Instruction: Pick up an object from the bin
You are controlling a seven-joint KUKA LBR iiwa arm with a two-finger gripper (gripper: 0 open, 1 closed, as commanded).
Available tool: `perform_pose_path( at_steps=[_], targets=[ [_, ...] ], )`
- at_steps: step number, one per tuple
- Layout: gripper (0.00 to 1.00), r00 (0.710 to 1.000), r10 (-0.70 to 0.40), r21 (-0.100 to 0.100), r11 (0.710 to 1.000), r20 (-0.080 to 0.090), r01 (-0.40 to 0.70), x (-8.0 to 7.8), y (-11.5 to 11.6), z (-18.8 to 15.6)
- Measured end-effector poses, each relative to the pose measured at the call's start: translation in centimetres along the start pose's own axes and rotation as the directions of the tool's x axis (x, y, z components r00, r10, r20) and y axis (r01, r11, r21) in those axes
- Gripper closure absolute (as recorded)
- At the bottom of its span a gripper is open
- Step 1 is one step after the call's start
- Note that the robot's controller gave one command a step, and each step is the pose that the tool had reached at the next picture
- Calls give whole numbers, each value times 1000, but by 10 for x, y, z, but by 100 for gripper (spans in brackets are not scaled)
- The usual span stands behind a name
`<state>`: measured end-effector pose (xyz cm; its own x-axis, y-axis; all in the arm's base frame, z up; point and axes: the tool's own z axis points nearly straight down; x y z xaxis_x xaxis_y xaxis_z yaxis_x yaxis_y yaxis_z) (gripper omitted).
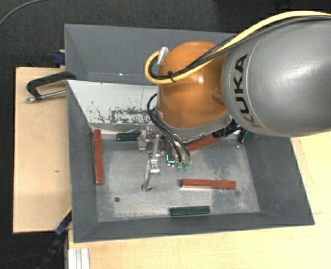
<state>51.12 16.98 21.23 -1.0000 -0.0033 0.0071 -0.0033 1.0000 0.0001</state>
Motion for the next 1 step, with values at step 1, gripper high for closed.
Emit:
perform_pose_path(
  at_steps=[1],
  targets=[
    [0, 998, 67, 2, 998, 7, -67, 5, -87, -3]
  ],
)
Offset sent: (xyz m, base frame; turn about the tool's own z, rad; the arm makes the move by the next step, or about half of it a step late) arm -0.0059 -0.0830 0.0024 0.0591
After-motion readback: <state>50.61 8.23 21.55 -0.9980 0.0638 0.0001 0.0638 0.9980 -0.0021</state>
